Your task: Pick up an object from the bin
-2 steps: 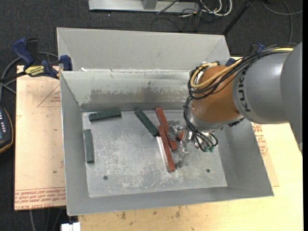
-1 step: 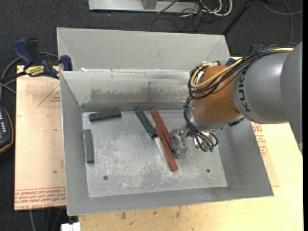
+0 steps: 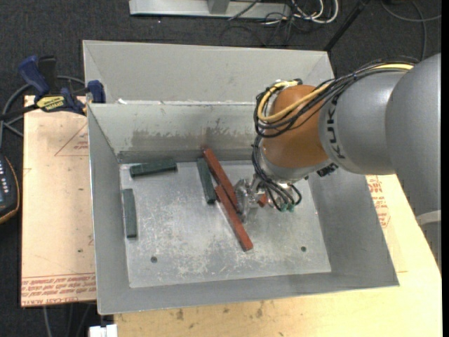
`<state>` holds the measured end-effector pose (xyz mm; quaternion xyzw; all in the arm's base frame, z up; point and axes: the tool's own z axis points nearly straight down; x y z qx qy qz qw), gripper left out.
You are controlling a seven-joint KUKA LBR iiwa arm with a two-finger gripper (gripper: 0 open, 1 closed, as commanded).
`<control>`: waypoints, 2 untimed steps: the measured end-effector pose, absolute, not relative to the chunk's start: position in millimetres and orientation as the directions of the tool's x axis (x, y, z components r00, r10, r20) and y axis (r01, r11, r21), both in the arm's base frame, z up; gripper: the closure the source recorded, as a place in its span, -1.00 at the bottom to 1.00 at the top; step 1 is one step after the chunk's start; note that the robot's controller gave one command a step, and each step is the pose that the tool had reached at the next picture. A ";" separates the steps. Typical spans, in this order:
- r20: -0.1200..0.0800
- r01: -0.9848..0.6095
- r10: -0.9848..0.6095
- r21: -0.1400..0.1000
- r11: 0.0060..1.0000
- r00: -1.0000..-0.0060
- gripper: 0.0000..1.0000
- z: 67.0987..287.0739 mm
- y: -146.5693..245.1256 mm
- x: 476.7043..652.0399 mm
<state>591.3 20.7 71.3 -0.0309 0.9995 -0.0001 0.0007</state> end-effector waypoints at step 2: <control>-0.002 -0.058 -0.058 0.001 0.998 -0.998 1.00 70.5 20.1 590.5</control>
Offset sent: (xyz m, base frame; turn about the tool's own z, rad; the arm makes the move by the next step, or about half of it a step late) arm 0.0000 0.0000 0.0000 0.0000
